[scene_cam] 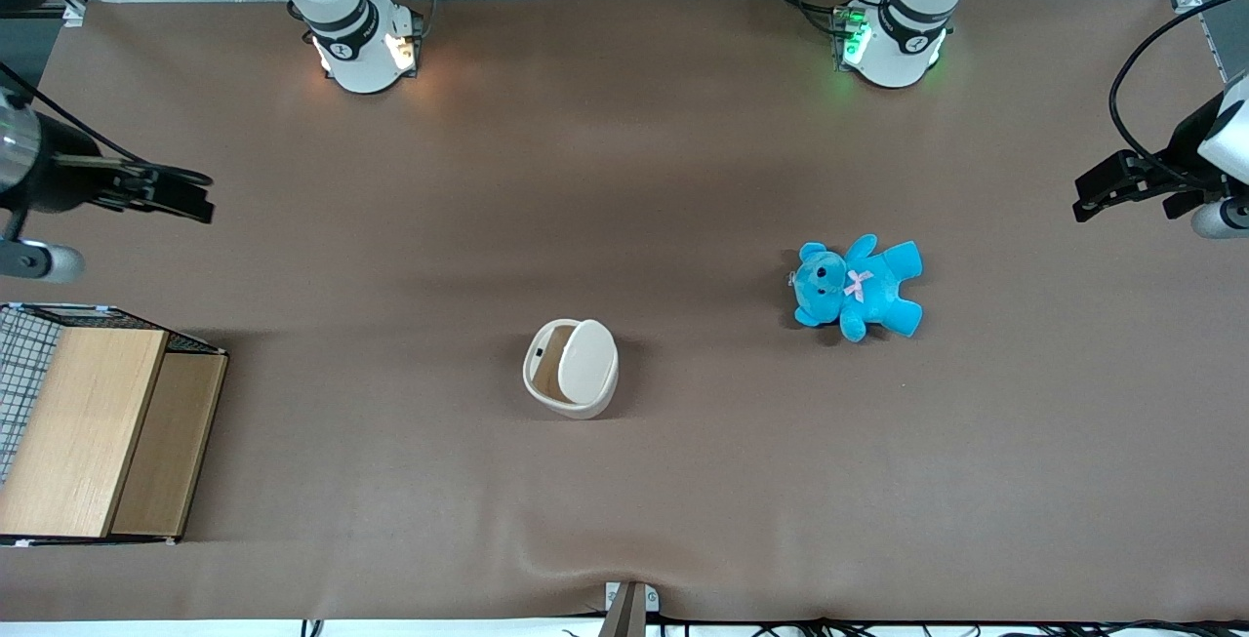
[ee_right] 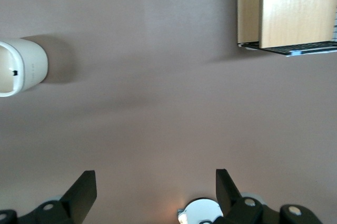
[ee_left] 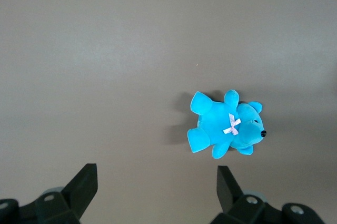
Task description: Open trash can with right arm
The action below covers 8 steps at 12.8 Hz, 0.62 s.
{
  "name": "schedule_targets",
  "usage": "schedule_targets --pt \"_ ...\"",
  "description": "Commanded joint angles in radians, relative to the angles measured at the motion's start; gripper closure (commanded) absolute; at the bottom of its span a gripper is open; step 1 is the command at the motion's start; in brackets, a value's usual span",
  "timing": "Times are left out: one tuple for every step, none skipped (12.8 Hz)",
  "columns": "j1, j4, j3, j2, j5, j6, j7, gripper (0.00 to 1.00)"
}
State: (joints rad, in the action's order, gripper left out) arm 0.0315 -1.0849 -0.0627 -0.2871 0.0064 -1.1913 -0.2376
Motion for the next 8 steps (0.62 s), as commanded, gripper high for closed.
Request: schedule_targets --pt "-0.004 -0.306 0.021 0.225 0.006 -0.123 0.034 0.00" --pt "-0.007 -0.360 0.021 0.267 0.006 -0.140 0.037 0.00" --pt "-0.009 -0.384 0.029 0.284 0.006 -0.145 0.056 0.00" --pt "-0.010 -0.386 0.043 0.289 0.007 -0.145 0.078 0.00" --pt "-0.010 -0.385 0.044 0.286 0.007 -0.145 0.083 0.00" --pt "-0.010 -0.386 0.047 0.286 0.007 -0.145 0.083 0.00" --pt "-0.010 -0.386 0.058 0.290 0.007 -0.142 0.092 0.00" --pt "-0.010 -0.386 0.063 0.296 0.007 -0.142 0.122 0.00"
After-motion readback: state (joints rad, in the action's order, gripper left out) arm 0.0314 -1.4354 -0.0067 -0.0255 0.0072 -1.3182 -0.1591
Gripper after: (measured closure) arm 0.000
